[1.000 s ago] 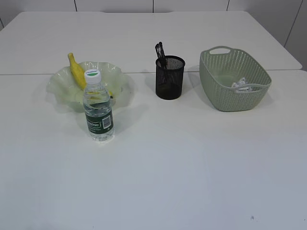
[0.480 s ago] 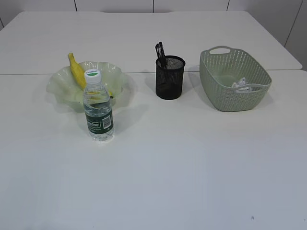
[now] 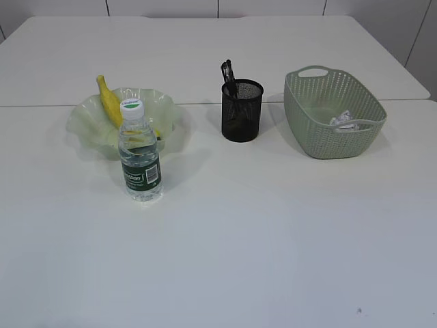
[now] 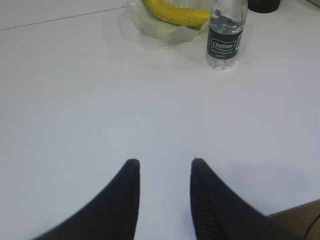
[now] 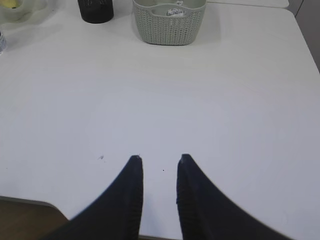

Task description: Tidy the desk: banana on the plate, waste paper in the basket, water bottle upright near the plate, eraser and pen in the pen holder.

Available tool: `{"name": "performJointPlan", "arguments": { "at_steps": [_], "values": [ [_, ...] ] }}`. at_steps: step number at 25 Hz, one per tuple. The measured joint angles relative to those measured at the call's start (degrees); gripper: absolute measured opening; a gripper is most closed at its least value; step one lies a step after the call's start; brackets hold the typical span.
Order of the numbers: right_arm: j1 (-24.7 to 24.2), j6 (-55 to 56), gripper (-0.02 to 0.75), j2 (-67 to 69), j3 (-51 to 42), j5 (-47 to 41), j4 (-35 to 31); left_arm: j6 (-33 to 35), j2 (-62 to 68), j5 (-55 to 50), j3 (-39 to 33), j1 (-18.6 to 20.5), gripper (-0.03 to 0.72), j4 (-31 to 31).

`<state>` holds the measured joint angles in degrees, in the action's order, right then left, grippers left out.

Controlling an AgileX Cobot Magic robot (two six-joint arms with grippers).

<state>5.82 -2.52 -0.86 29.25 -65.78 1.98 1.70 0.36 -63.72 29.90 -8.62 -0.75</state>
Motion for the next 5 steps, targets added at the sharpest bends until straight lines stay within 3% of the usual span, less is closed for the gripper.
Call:
{"name": "performJointPlan", "arguments": {
  "at_steps": [5],
  "values": [
    [0.00, 0.00, 0.176, 0.00, 0.00, -0.05, 0.00, 0.00, 0.00, 0.00, 0.00, 0.00, 0.239, 0.00]
  ]
}}
